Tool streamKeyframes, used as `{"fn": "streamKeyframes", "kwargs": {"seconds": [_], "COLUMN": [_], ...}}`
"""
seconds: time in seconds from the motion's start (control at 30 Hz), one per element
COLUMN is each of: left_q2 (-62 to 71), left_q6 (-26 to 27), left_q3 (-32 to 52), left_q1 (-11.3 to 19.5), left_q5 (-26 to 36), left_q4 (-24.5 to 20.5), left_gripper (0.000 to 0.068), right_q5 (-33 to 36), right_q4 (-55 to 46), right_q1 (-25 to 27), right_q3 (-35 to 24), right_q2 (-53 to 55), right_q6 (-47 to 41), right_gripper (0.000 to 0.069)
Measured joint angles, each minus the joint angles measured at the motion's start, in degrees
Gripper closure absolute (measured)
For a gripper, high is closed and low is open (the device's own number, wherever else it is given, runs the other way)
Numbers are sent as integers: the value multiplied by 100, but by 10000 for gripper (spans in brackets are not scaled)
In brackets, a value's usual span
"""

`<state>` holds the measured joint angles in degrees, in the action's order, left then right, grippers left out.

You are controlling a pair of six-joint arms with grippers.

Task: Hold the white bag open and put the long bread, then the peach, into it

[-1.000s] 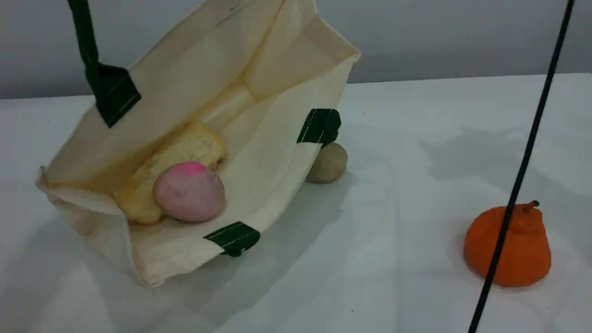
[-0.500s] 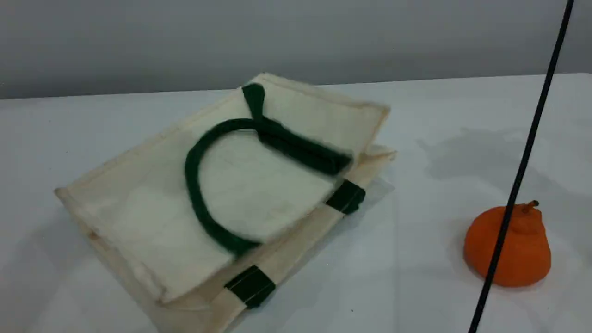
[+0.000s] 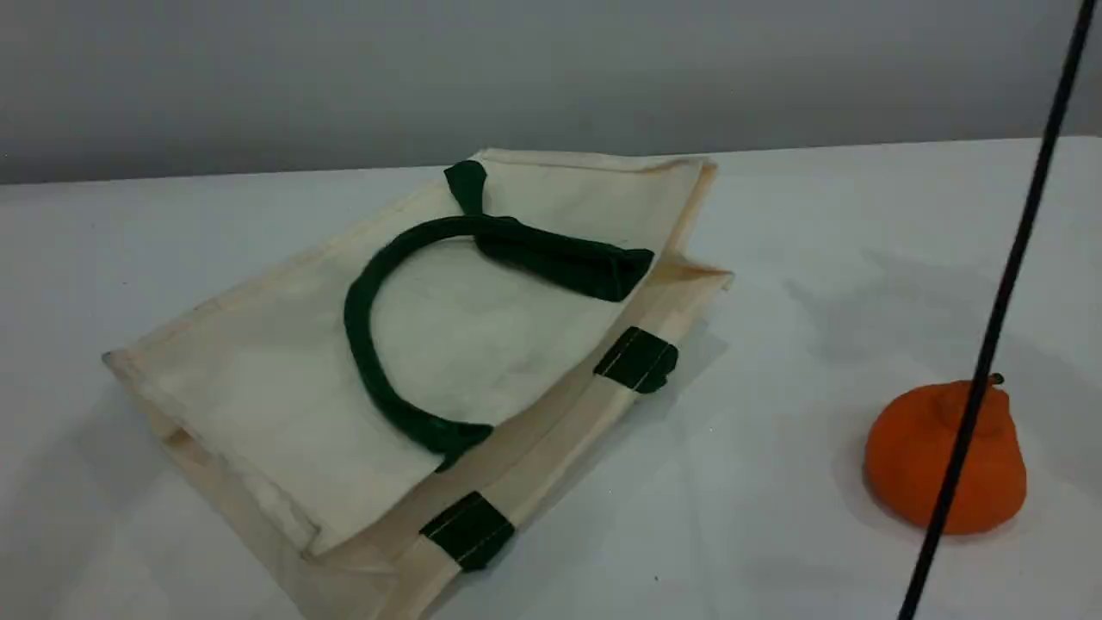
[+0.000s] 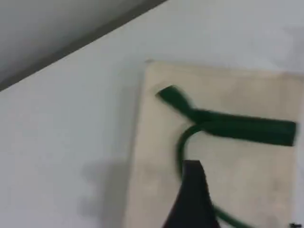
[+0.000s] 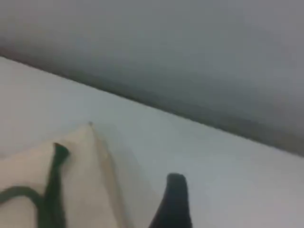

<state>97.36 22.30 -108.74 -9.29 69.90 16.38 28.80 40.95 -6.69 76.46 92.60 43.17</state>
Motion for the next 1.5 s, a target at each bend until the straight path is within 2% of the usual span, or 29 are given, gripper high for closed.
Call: {"fn": "streamKeyframes", "kwargs": {"seconds": [0.13, 0.3, 0.43, 0.6, 0.73, 0.9, 1.0, 1.13, 1.27, 1.5], "left_q2": [-255, -683, -1038, -1565, -2168, -3153, -3819, -4783, -5811, -7526], "left_q6": [-364, -405, -800, -1343, -1394, -1389, -1402, -1710, -1860, -2012], "left_q3": [0, 0, 7, 146, 662, 1662, 2241, 2930, 3599, 4469], "left_q1": [0, 0, 0, 5, 5, 5, 5, 5, 5, 5], "left_q5": [12, 12, 16, 14, 14, 15, 16, 16, 16, 21], "left_q4": [-442, -769, -870, -1343, -1584, -1638, -1845, -1828, -1796, -1796], "left_gripper": [180, 180, 180, 180, 180, 180, 180, 180, 180, 179], "right_q5": [443, 1276, 2030, 2825, 3232, 3535, 3766, 4093, 4128, 4127], "right_q4": [-639, -1796, -2764, -3447, -3487, -3520, -3521, -3490, -3490, -3490], "right_q1": [0, 0, 0, 0, -11, -11, -11, -11, -11, -11], "right_q3": [0, 0, 0, 0, 0, -5, -5, -142, -609, -1840], "right_q2": [-563, -1189, -1674, -2422, -3087, -3928, -4393, -4996, -5652, -6920], "right_q6": [-691, -1990, -3192, -4221, -4402, -4467, -4467, -4577, -4779, -4819], "right_gripper": [103, 103, 103, 103, 103, 103, 103, 103, 103, 103]}}
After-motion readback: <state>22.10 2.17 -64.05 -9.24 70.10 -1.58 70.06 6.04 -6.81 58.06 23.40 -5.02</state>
